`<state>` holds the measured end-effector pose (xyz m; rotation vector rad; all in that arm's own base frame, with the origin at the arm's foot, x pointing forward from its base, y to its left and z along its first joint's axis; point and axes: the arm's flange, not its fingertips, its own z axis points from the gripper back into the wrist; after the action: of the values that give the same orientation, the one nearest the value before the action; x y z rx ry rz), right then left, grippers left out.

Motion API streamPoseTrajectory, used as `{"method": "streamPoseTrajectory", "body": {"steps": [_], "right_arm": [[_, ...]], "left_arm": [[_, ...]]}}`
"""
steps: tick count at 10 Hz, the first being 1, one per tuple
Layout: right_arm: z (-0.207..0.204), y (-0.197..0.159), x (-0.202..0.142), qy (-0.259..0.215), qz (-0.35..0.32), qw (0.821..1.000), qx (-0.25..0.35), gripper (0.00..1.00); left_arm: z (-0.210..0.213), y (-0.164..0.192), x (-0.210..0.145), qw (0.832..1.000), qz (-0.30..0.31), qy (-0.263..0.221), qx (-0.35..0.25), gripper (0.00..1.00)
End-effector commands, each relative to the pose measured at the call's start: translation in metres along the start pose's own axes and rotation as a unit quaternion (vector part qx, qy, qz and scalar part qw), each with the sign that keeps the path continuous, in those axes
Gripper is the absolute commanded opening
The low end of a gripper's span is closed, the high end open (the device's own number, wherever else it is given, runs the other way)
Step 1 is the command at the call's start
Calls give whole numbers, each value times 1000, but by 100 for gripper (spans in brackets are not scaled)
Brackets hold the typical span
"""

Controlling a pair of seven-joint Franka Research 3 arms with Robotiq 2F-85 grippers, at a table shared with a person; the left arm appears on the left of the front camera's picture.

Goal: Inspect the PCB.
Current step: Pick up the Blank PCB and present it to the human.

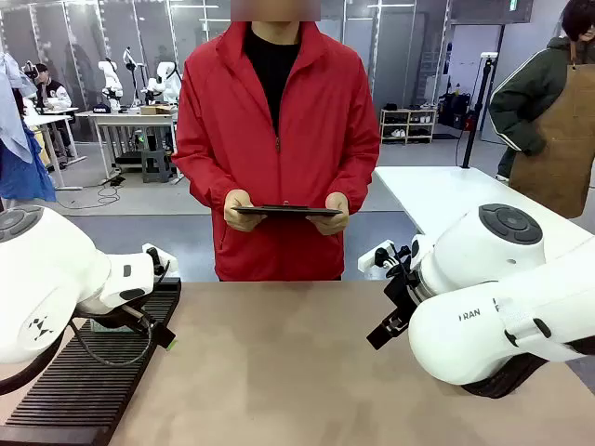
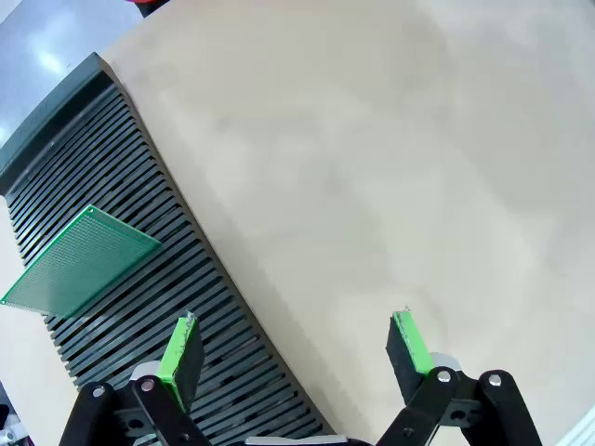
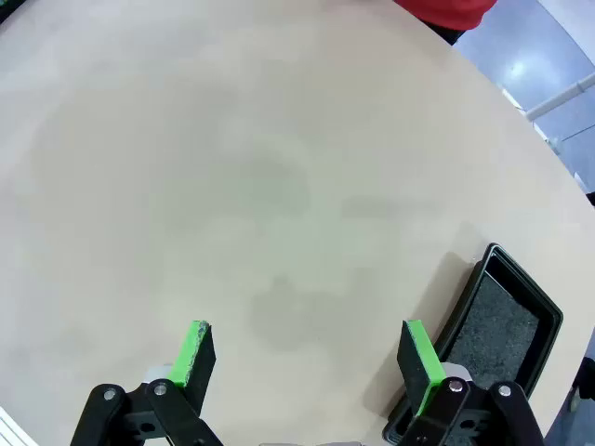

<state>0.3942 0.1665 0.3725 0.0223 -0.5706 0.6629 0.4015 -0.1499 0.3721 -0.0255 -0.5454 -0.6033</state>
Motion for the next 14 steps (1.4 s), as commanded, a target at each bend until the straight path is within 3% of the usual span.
{"method": "streamPoseTrajectory", "body": {"steps": [1,12,14], "right_arm": [[0,0,0,0,0,1000,0,100],[0,0,0,0,1,1000,0,100],[30,-20,23,-16,-20,998,54,100]], "left_arm": [[0,0,0,1000,0,0,0,100],[0,0,0,1000,0,0,0,100],[13,7,9,1000,16,9,-13,100]]}}
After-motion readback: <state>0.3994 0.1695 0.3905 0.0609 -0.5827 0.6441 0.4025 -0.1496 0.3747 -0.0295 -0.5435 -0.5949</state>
